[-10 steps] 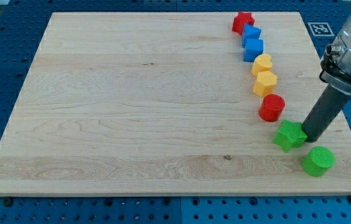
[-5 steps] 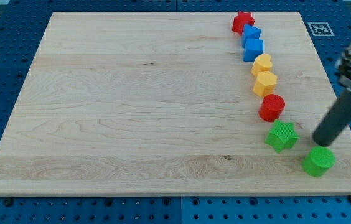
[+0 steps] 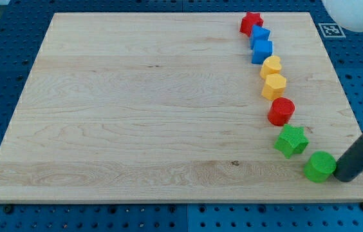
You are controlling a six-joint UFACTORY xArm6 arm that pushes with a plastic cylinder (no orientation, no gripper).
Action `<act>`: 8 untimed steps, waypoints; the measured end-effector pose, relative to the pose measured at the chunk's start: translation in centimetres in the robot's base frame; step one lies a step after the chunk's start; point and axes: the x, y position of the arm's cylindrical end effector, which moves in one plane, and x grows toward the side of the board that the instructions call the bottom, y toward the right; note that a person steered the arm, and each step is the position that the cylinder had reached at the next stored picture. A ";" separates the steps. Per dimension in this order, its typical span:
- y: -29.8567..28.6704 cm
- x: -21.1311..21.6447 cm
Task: Move the green blocks in a vertical line
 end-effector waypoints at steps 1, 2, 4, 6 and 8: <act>-1.4 0.0; -2.7 0.0; -2.7 0.1; -1.7 0.1; 4.7 0.1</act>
